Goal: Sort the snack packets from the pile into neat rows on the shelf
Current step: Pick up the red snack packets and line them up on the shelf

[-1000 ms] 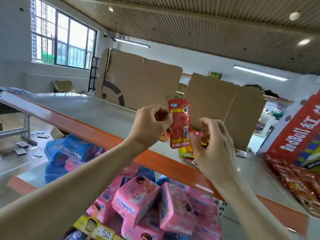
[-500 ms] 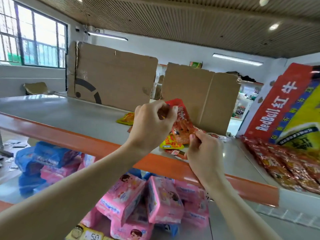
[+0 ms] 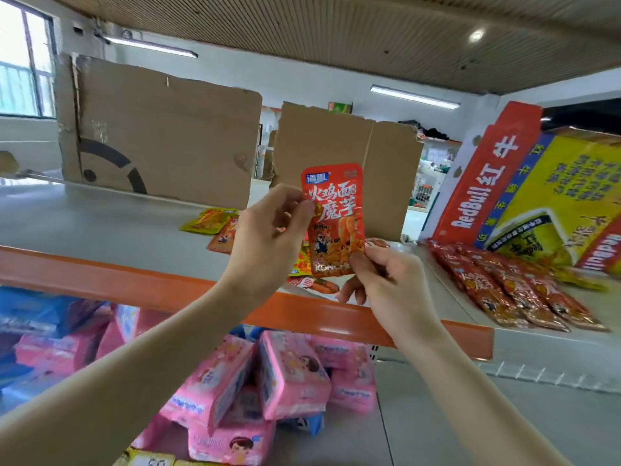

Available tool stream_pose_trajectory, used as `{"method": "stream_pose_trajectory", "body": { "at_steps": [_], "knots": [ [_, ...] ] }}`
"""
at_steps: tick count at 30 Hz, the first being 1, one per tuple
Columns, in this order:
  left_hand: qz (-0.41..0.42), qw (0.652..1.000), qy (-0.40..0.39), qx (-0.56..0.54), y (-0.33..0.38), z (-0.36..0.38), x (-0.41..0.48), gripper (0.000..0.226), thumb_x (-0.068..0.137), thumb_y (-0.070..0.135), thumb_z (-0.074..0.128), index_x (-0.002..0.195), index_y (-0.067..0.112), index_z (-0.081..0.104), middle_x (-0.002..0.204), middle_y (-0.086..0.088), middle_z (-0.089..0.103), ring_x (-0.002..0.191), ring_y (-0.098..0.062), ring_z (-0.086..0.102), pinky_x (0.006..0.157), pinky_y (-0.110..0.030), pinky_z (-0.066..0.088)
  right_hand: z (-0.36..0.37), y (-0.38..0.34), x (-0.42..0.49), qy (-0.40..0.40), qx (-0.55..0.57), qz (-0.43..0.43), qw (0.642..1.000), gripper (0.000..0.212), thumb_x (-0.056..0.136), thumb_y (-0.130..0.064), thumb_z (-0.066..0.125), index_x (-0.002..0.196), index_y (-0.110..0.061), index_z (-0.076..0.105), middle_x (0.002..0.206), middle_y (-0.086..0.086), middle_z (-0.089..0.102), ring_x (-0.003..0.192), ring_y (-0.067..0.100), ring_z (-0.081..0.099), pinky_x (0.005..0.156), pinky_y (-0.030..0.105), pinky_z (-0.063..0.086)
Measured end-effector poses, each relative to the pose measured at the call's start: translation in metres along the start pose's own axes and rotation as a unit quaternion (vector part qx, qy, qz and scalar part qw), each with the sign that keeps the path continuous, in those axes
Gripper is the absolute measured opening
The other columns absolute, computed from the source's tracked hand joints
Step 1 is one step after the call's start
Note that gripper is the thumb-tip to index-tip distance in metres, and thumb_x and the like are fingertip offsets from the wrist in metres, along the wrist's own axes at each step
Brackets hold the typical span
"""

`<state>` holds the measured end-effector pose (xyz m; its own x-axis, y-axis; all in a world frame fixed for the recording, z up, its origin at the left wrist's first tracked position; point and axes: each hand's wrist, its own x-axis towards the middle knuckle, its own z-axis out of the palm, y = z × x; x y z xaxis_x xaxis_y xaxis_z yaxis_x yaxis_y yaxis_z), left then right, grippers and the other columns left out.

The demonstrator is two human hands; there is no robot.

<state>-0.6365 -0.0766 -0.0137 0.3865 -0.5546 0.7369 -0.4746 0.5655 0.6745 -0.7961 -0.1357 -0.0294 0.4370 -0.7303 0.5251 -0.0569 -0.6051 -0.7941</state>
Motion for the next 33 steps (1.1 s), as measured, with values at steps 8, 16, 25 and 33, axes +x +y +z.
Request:
{"method": "stream_pose_trajectory", "body": {
  "at_steps": [8,16,25,33],
  "knots": [
    [0.013,0.999,-0.022,-0.044,0.005,0.054,-0.009,0.018,0.098,0.015,0.058,0.083,0.023,0.06,0.065,0.012,0.059,0.061,-0.007,0.052,0.056,-0.028,0.044,-0.049,0.004,-0.034,0.039,-0.098,-0.018,0.994,0.026,0.099,-0.013,0.054,0.078,-0.005,0.065,0.059,0.011,0.064,0.043,0.003,0.053,0.05,0.014,0.035],
    [-0.036,0.994,-0.082,-0.064,0.03,0.135,-0.017,0.026,0.102,0.019,0.051,0.078,0.011,0.057,0.057,0.001,0.053,0.051,-0.014,0.048,0.051,-0.027,0.04,-0.133,0.027,-0.052,0.073,-0.147,-0.022,0.986,0.036,0.094,-0.009,0.06,0.059,-0.011,0.057,0.052,0.009,0.059,0.045,0.012,0.049,0.05,0.026,0.044],
    [-0.046,0.993,-0.107,-0.025,0.055,0.238,-0.024,0.023,0.102,0.02,0.053,0.082,0.012,0.063,0.052,0.009,0.054,0.049,-0.007,0.046,0.049,-0.019,0.038,-0.234,0.066,-0.064,0.102,-0.189,-0.054,0.975,0.034,0.094,-0.012,0.059,0.061,-0.015,0.057,0.051,0.0,0.047,0.051,0.01,0.038,0.052,0.028,0.031],
    [-0.038,0.99,-0.102,0.093,0.053,0.326,-0.019,0.021,0.099,0.026,0.057,0.086,0.011,0.064,0.08,-0.003,0.069,0.071,-0.017,0.064,0.061,-0.035,0.056,-0.322,0.097,-0.06,0.092,-0.266,-0.079,0.956,0.027,0.09,-0.007,0.062,0.064,-0.002,0.06,0.055,0.008,0.052,0.058,0.023,0.044,0.052,0.024,0.029]
  ]
}}
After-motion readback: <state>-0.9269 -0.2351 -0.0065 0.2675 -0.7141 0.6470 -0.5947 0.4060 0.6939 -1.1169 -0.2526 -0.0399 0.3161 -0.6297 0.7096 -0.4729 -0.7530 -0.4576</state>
